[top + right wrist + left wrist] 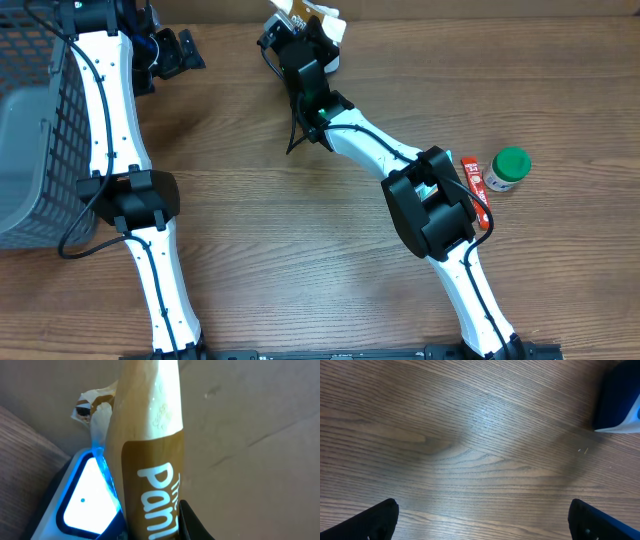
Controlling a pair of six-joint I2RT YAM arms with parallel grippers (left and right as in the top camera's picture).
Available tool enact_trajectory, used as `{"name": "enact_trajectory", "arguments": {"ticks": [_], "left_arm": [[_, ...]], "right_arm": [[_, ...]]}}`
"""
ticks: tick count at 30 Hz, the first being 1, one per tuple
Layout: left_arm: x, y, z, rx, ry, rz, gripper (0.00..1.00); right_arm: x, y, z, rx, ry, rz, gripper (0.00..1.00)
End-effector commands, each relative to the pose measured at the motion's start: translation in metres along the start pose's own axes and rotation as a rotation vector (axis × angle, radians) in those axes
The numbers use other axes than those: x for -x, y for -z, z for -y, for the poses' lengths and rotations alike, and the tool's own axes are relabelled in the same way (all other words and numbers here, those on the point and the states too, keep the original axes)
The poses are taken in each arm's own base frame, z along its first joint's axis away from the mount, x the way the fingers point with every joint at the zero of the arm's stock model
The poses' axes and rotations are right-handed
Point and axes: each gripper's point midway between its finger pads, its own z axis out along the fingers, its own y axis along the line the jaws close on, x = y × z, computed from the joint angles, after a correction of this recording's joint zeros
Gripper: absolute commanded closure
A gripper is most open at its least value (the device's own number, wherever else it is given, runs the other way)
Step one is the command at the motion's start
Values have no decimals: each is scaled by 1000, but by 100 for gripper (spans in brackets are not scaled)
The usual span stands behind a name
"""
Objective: Scan the item barcode
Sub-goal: 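Hold the snack bag over the white scanner with the right gripper, then carry the snack bag right and lower it beside the tissue packs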
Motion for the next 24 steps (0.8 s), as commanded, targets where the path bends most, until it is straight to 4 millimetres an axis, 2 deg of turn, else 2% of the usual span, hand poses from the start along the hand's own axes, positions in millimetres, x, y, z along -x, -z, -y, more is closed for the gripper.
{"name": "enact_trajectory", "arguments": {"ticks": [1,8,15,18,24], "left_arm": [[3,7,3,-4,-10,24,0],[3,7,3,-4,-10,24,0],[3,7,3,-4,-10,24,0],[3,7,3,-4,-10,24,0],[3,7,3,-4,-10,24,0]], "right_arm": [[12,5,6,-19,-75,13,96],[19,12,-4,1,-99,23,96],[12,15,-8,43,-144,-20,96],[19,21,3,57,-159,-26,97],[52,44,46,87,-245,10,97]]}}
